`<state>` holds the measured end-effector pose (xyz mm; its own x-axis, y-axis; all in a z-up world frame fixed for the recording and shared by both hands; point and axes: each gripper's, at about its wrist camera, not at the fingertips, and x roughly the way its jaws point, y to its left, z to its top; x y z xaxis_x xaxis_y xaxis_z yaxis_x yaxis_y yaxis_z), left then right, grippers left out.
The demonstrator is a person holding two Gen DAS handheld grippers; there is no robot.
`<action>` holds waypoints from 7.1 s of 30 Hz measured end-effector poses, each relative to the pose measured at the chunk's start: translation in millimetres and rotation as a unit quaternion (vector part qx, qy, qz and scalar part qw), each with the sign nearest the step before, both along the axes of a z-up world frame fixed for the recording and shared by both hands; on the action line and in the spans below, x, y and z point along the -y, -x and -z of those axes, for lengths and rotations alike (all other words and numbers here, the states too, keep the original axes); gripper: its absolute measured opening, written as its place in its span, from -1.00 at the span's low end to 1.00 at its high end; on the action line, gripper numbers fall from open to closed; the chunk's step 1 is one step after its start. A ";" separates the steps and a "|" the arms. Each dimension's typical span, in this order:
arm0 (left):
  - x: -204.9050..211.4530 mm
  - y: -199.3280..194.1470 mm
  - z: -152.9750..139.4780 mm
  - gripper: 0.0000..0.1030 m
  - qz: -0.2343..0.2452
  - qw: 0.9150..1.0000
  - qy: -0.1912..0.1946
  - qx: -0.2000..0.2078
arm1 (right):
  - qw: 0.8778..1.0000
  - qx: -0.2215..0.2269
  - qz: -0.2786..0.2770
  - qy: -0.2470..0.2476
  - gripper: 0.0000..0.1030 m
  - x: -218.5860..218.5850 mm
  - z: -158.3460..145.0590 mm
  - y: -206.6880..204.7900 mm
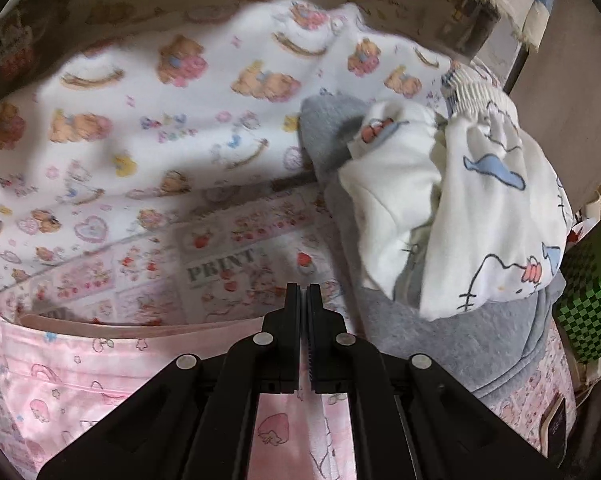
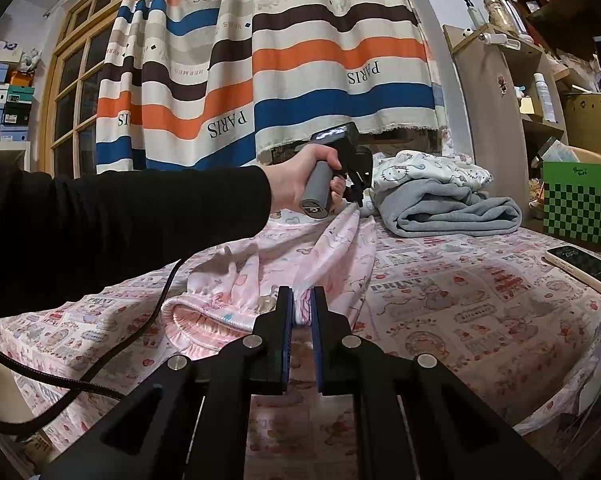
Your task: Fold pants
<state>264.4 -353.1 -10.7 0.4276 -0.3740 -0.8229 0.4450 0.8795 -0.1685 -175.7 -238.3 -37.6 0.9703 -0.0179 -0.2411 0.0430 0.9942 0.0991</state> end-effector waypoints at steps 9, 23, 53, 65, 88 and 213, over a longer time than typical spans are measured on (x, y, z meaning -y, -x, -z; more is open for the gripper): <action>7.2 -5.2 23.1 -0.96 0.005 1.000 0.009 -0.027 | 1.000 -0.013 0.008 -0.016 -0.83 10.4 -0.8 -2.7; -15.9 6.5 -3.0 -0.23 0.019 0.998 0.046 0.029 | 0.998 -0.005 0.053 -0.020 0.35 20.7 -2.5 -1.9; -251.5 302.0 15.3 0.03 -0.118 0.968 0.027 0.222 | 0.988 -0.082 0.013 -0.133 -0.16 65.9 -18.3 -60.3; -236.8 283.6 35.9 -0.65 -0.117 0.980 0.059 0.150 | 0.977 -0.133 -0.013 -0.164 -0.31 57.9 -6.0 -80.4; -272.6 339.6 37.7 -0.74 -0.137 0.970 0.068 0.190 | 0.989 -0.124 0.007 -0.077 -0.87 53.5 -2.0 -44.1; -268.4 3.8 28.7 0.20 -0.125 0.987 0.040 0.092 | 0.964 -0.237 -0.118 -0.010 0.49 110.3 -61.4 -378.9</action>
